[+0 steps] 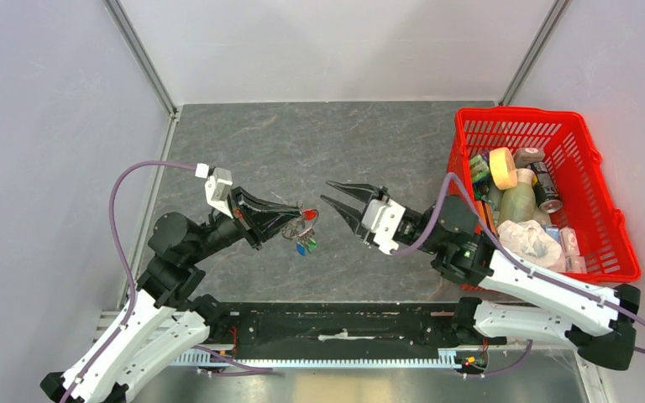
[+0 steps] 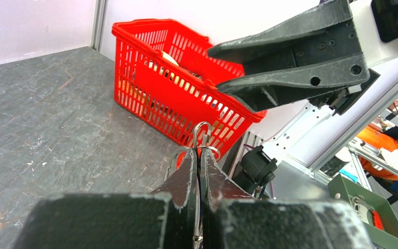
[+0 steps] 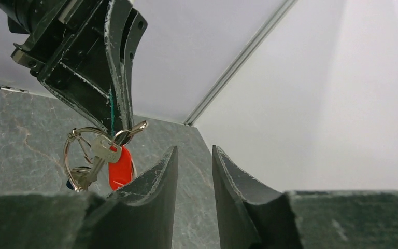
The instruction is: Put the keys on the keyring
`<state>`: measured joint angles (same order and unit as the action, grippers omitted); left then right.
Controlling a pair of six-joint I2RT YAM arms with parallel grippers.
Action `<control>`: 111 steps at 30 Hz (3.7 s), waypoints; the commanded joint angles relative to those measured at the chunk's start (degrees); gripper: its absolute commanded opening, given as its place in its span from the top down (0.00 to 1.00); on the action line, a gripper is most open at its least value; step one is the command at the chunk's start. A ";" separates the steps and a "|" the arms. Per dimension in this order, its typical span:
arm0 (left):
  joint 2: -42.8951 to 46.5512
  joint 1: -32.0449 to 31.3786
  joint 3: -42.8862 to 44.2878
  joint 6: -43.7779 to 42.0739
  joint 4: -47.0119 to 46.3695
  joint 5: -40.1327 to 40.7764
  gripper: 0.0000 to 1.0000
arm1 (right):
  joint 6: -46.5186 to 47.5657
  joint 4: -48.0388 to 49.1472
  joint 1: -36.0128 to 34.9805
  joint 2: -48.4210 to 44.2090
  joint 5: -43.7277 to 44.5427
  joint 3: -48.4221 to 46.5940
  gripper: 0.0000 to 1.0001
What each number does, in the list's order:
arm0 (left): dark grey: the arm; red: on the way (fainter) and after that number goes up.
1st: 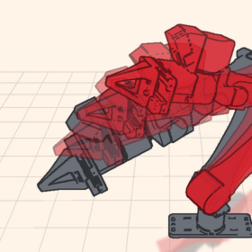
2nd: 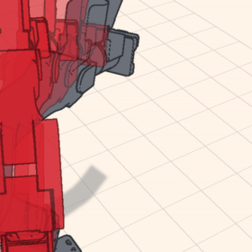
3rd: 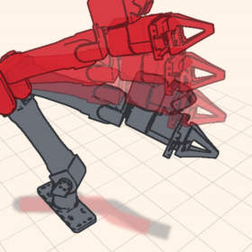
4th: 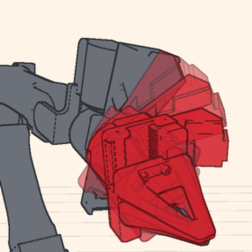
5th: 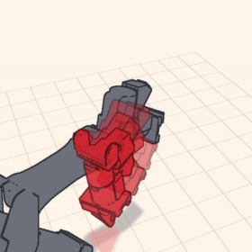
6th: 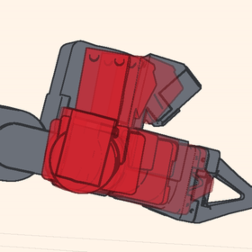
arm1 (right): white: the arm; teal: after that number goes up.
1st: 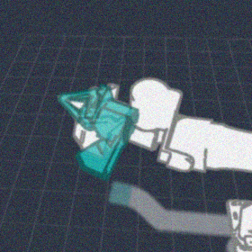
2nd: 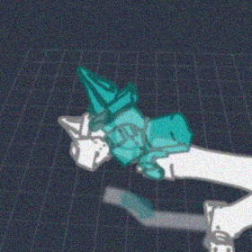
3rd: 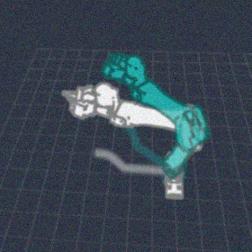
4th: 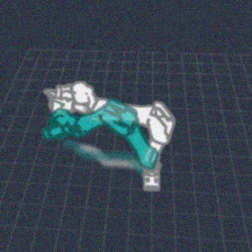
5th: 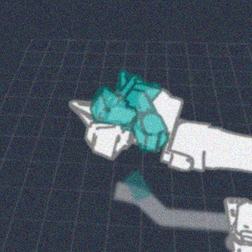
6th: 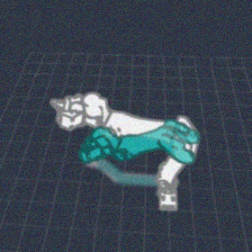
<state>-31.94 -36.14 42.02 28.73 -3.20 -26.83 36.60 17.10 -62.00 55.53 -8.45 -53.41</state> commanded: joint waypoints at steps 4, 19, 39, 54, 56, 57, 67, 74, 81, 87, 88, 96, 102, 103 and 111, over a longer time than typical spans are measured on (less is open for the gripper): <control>0.55 -0.33 2.53 1.92 -2.88 -0.83 0.98 | -13.14 -14.94 0.03 -3.25 6.94 -8.61 0.49; 1.03 -0.33 4.30 3.00 -2.48 -1.71 0.98 | -27.98 -35.79 0.03 -2.41 6.33 -13.28 0.41; 1.43 -0.33 4.21 2.26 -0.64 0.78 0.98 | -28.44 -28.38 -0.39 5.16 -2.58 -17.83 0.55; 1.70 -0.33 3.90 -0.53 2.85 9.90 0.98 | -19.67 -29.02 -3.60 10.23 0.56 -22.67 0.58; 1.61 -0.33 3.95 -0.63 2.85 10.20 0.98 | -19.06 -28.90 -4.15 11.44 1.62 -23.41 0.59; 1.62 -0.33 3.90 -0.72 2.85 10.37 0.98 | -18.66 -28.80 -4.56 12.01 2.33 -23.65 0.60; 1.95 -0.33 3.86 -1.17 2.85 10.39 0.98 | -15.59 -24.83 -7.10 13.73 8.09 -23.76 0.70; 2.30 -0.33 3.61 -1.29 2.84 10.04 0.98 | -14.89 -21.17 -7.85 13.41 11.68 -22.62 0.77; 2.73 -0.33 3.42 -1.27 3.55 10.21 0.98 | -14.29 -20.36 -8.40 14.11 13.03 -22.94 0.80; 2.96 -0.33 3.51 -1.42 4.56 10.31 0.98 | -13.07 -20.44 -9.15 14.74 14.07 -23.16 0.88; 2.89 -0.33 3.51 -1.48 4.52 10.31 0.98 | -12.97 -20.49 -9.22 14.83 14.12 -23.21 0.91; 2.89 -0.33 3.51 -1.54 4.65 10.35 0.98 | -12.47 -21.39 -9.77 15.01 13.70 -23.86 1.00; 3.10 -0.33 3.68 -1.65 4.88 10.57 0.98 | -12.90 -20.91 -9.87 13.59 14.81 -23.18 0.80; 3.15 -0.34 3.77 -1.62 4.89 10.55 0.98 | -13.18 -20.40 -9.86 12.79 15.16 -22.63 0.74; 3.52 -0.36 4.47 -1.45 5.30 9.96 0.98 | -14.81 -20.72 -9.85 6.81 20.08 -16.63 0.53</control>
<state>-29.28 -36.14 44.31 29.04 4.25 -16.62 23.31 -5.58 -71.53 66.13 7.70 -72.75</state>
